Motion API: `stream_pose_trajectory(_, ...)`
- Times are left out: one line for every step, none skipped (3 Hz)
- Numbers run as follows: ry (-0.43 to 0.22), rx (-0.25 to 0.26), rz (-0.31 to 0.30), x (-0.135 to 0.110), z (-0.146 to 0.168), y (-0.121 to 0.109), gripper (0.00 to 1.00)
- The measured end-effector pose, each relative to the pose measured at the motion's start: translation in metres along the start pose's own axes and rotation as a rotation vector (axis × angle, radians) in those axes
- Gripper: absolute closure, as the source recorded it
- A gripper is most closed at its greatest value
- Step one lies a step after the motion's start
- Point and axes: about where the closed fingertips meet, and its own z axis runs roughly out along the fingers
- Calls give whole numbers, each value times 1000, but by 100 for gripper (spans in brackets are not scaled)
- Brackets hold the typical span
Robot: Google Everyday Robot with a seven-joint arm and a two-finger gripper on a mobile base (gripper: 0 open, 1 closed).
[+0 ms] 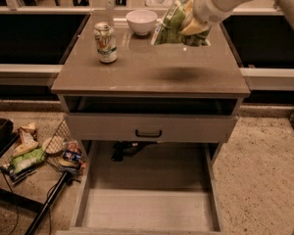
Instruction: Pick green jalapeno chip bag from middle drawer and place on counter
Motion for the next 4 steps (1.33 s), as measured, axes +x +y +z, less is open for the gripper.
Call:
stream_pose_trajectory(-10, 57, -8, -3, 7, -13, 85)
stream_pose_trajectory(-11, 52, -9, -4, 10, -11, 61)
stream_pose_trajectory(-12, 49, -10, -5, 12, -10, 37)
stream_pose_trajectory(-14, 45, -11, -5, 15, -9, 14)
